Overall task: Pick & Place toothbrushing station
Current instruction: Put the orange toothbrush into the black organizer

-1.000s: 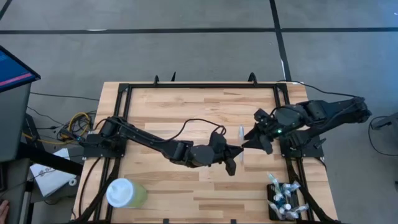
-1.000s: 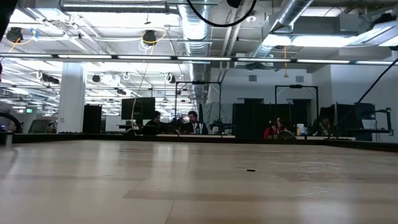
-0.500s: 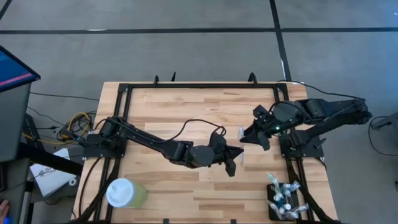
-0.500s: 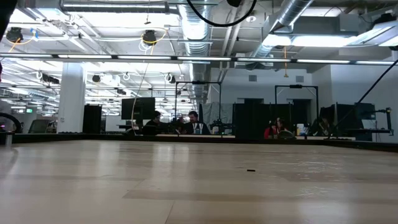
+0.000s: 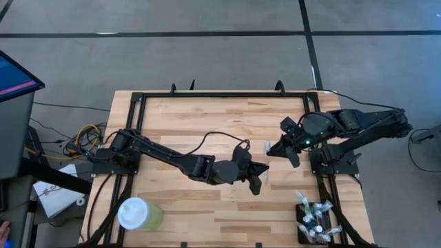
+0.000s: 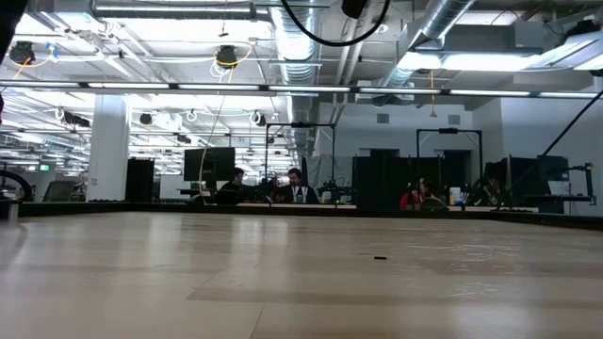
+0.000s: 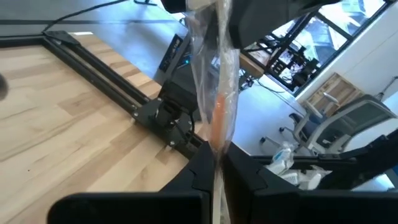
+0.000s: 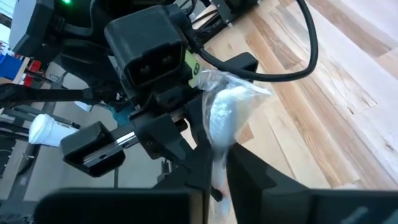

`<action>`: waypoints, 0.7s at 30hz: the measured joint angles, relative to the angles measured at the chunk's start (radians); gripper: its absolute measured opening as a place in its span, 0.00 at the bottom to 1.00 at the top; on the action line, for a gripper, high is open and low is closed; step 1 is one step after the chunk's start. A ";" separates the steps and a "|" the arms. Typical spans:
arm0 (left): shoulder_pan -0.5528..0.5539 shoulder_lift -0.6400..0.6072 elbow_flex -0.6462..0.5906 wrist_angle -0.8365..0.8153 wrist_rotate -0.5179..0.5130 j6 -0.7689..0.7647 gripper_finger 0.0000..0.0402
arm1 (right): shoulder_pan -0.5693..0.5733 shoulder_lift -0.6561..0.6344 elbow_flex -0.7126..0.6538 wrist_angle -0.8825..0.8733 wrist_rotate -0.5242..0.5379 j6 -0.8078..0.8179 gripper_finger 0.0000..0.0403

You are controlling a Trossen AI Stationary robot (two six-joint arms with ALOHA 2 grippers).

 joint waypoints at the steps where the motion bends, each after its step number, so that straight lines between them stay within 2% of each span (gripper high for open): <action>1: 0.001 0.000 0.000 0.000 0.009 0.000 0.01 | 0.000 0.000 0.000 -0.004 -0.007 0.000 0.08; 7: 0.012 0.000 -0.001 -0.004 0.059 -0.003 0.01 | 0.000 -0.001 0.000 -0.029 -0.021 -0.002 0.02; 15: 0.034 0.000 -0.001 -0.004 0.159 -0.003 0.01 | 0.000 0.008 0.000 -0.064 -0.106 -0.006 0.15; 21: 0.035 0.000 0.000 -0.025 0.178 -0.005 0.01 | -0.002 0.016 -0.001 -0.113 -0.127 0.004 0.16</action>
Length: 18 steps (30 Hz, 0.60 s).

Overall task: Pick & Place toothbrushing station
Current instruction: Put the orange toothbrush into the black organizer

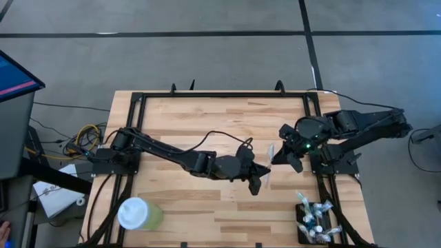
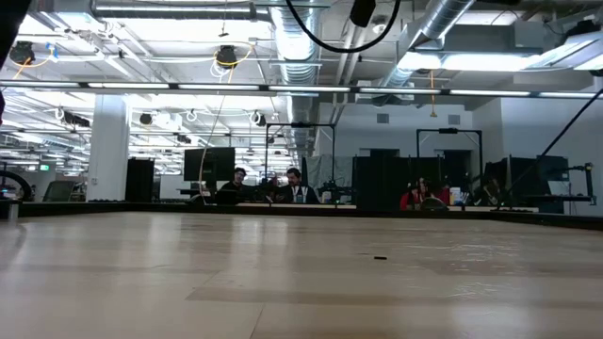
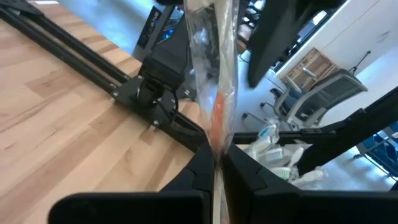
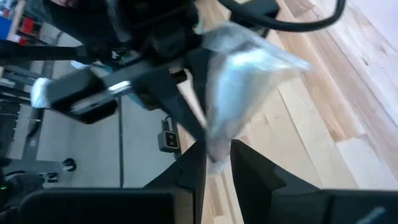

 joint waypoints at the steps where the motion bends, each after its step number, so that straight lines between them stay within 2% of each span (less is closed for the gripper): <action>1: 0.000 0.000 0.000 -0.007 0.002 -0.002 0.01 | -0.003 -0.002 0.000 0.004 -0.008 0.000 0.16; 18: -0.001 0.000 0.000 -0.034 0.045 -0.020 0.01 | -0.037 -0.002 0.000 0.029 -0.019 0.007 0.16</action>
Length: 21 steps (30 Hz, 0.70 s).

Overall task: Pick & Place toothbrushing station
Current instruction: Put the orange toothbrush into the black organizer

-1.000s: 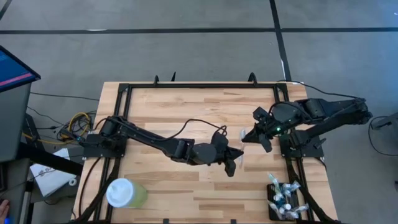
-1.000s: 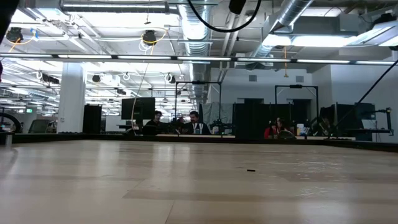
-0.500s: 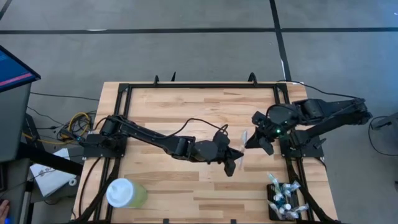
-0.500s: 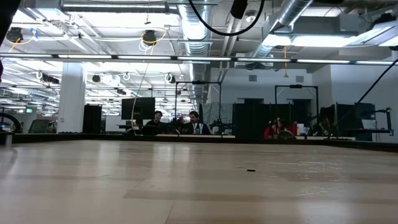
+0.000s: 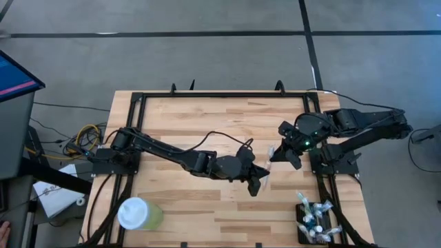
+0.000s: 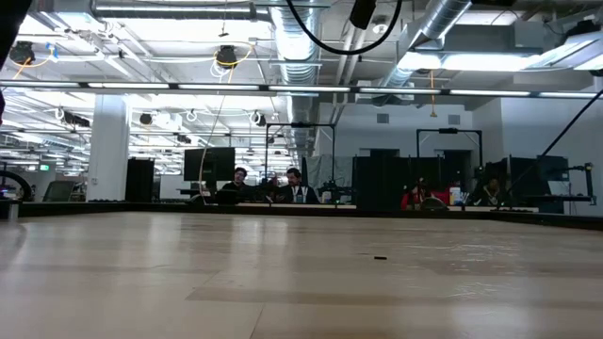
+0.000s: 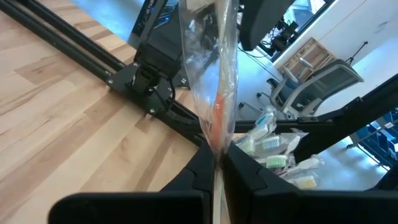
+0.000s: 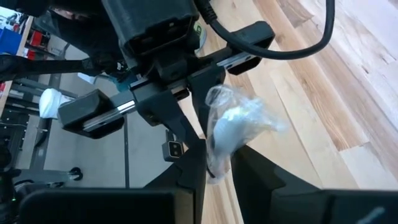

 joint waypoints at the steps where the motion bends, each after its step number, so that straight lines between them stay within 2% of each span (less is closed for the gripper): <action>1: 0.000 0.000 0.000 0.000 0.001 0.001 0.01 | 0.000 0.000 0.000 0.000 0.000 0.000 0.16; 21: 0.006 0.000 0.000 0.000 0.015 0.004 0.01 | 0.001 0.028 0.001 0.019 0.001 0.011 0.16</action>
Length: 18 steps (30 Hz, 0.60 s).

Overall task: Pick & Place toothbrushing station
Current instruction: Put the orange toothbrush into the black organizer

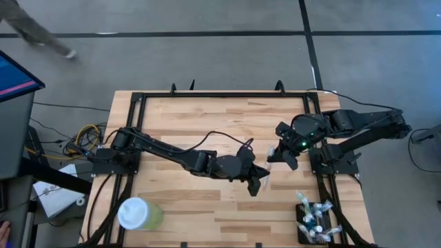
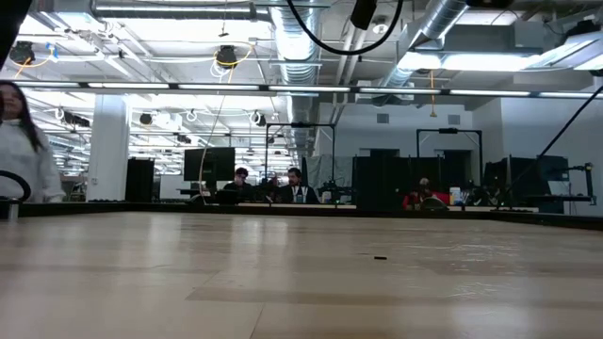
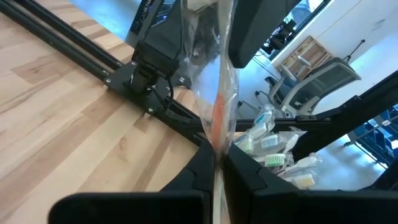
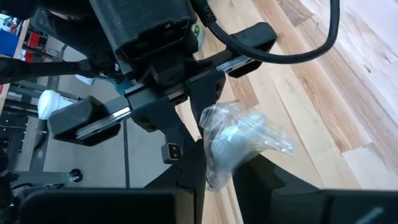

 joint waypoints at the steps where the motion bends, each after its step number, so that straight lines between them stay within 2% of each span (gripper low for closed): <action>1: 0.000 0.000 0.000 0.000 0.002 0.000 0.01 | 0.000 0.000 0.000 -0.002 0.000 0.003 0.15; 7: 0.000 0.000 0.000 -0.006 0.004 0.003 0.02 | 0.000 0.000 0.000 -0.014 -0.003 -0.001 0.03; 12: 0.001 0.000 0.000 -0.006 0.024 0.002 0.05 | 0.000 0.000 0.000 -0.018 -0.008 -0.008 0.06; 18: 0.000 0.000 0.000 -0.001 0.040 -0.031 0.20 | 0.000 -0.012 -0.001 -0.037 -0.039 -0.037 0.02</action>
